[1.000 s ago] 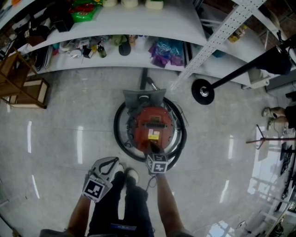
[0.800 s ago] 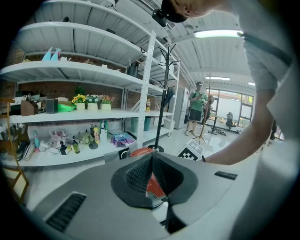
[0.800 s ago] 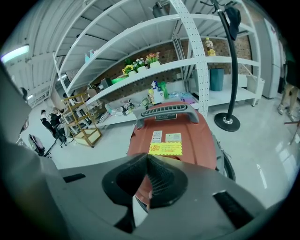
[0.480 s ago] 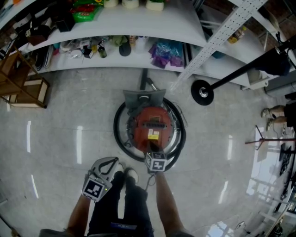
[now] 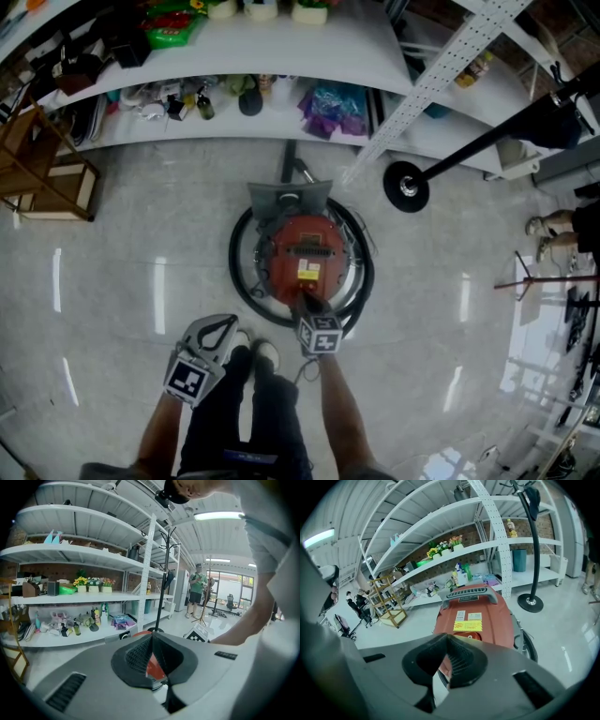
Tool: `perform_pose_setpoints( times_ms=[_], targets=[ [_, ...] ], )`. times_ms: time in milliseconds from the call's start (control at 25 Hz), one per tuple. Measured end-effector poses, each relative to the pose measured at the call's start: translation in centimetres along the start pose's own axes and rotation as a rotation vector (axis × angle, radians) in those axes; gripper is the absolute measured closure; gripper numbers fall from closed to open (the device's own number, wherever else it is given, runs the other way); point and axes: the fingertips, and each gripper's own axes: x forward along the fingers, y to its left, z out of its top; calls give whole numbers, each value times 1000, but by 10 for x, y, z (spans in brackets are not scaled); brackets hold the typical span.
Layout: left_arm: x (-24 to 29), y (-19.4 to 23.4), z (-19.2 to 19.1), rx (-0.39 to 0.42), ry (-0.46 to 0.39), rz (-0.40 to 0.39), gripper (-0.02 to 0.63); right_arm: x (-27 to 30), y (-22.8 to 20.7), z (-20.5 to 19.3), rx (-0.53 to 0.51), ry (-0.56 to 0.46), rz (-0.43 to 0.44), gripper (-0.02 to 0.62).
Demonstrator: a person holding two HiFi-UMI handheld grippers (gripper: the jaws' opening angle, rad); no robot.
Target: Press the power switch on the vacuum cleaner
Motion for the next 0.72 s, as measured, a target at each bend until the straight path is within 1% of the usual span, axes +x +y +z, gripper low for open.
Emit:
perform_pose_setpoints(
  times_ms=[120,440,720],
  targets=[
    [-2,-3,7,-11,-10,-1,598,-11,5,6,2,-12,2,583],
    [-17,-8,35,10,-38,-10,598,-47,23,30,-5,-61,4,583],
    [-34,-9,70,20,-52,-15,598,-89,45,52,-22,-82,-2,583]
  ],
)
